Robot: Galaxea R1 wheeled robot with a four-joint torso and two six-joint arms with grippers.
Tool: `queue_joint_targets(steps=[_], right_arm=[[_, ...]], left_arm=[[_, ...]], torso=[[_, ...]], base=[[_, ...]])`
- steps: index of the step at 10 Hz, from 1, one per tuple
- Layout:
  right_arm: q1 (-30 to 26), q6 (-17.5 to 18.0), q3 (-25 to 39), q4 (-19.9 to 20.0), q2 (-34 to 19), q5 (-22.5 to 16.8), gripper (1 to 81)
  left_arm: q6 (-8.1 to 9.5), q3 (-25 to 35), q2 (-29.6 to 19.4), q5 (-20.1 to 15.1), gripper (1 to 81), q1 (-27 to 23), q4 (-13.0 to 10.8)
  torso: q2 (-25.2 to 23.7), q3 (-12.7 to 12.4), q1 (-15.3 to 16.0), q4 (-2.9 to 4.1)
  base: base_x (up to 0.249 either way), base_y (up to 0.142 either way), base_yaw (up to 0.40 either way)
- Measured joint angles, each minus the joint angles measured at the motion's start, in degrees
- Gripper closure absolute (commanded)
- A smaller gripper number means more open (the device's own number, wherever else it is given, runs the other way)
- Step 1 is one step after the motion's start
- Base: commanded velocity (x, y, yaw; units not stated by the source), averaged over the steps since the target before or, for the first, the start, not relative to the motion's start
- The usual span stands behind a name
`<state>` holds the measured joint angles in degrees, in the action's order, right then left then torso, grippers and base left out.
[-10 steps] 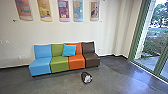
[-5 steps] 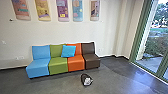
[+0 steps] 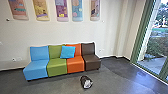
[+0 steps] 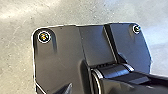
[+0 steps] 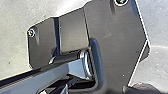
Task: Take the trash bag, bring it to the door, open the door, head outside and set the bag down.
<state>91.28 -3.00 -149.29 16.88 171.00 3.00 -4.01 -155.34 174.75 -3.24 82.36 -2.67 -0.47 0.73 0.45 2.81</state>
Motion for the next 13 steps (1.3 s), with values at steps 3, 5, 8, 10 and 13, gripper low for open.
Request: queue_joint_targets(steps=[3, 5, 8, 10, 13], right_arm=[[0.15, 0.00, 0.00, 0.01, 0.04, -0.02, 1.0], [0.15, 0.00, 0.00, 0.01, 0.04, -0.02, 1.0], [0.12, 0.00, 0.00, 0.00, 0.04, -0.02, 1.0], [0.12, 0.00, 0.00, 0.00, 0.04, -0.02, 1.0], [0.12, 0.00, 0.00, 0.00, 0.04, -0.02, 1.0]], left_arm=[[0.00, 0.00, 0.00, 0.00, 1.0, 0.00, 0.00], [0.00, 0.00, 0.00, -0.02, 1.0, 0.00, 0.00], [0.00, 0.00, 0.00, 0.00, 1.0, 0.00, 0.00], [0.00, 0.00, 0.00, 0.00, 1.0, 0.00, 0.00], [0.05, 0.00, 0.00, 0.00, 1.0, 0.00, 0.00]], torso=[[0.00, 0.00, 0.00, 0.00], [0.00, 0.00, 0.00, 0.00], [0.00, 0.00, 0.00, 0.00], [0.00, 0.00, 0.00, 0.00], [0.00, 0.00, 0.00, 0.00]], base=[[0.190, 0.000, 0.000], [0.190, 0.000, 0.000], [0.190, 0.000, 0.000], [0.190, 0.000, 0.000], [0.190, 0.000, 0.000]])
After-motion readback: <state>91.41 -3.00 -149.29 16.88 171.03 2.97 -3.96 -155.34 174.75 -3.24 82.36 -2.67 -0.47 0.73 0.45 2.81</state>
